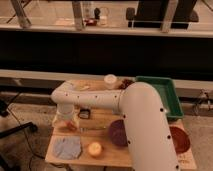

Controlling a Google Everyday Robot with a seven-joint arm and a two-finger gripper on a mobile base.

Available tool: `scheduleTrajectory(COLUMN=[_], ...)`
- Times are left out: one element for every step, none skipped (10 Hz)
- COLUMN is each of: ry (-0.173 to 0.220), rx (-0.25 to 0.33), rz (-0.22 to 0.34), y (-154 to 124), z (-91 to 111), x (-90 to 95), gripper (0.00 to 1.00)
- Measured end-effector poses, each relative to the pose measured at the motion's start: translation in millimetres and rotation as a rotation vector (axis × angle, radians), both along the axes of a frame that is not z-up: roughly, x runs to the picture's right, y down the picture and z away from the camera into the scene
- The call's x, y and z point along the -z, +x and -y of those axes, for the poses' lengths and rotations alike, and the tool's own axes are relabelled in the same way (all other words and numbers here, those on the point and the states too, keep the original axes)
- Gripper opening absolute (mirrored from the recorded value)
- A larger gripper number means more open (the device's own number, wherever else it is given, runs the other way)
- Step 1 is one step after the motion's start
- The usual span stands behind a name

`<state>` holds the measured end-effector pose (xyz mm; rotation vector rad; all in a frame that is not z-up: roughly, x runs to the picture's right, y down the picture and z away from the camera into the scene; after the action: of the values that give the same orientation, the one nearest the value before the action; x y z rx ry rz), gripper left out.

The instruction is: Place pepper in table surface

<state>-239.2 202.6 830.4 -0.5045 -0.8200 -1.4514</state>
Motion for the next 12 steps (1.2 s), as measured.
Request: scheduleTrajectory(ry=[0.003, 0.01, 0.014, 0.019, 0.022, 0.026, 0.031, 0.034, 0.041, 0.046, 0.053, 0.062], rx=[0.005, 0.02, 0.033, 0.048, 0.062, 0.079, 0.097, 0.108, 0.127, 0.134, 0.138, 0.144], rz=[0.003, 0.006, 0.008, 0.01, 0.01, 0.009, 0.006, 0.004, 0.001, -0.001, -0.003, -0.004], y=[-3.0, -6.3, -8.4, -10.0, -10.8, -11.8, -12.3, -12.5, -13.3, -13.2, -13.1, -13.2], z=[0.4, 0.7, 0.3, -0.5, -1.0, -2.7, -3.1, -3.2, -3.7, -2.7, -1.4, 1.2], x=[0.1, 0.4, 0.3, -0.2, -1.3, -3.9, -6.4, -7.9, -10.8, -11.8, -12.7, -12.4], gripper=[0.8, 0.8, 0.8, 0.8, 0.8, 0.8, 0.8, 0.8, 0.8, 0.8, 0.8, 0.8])
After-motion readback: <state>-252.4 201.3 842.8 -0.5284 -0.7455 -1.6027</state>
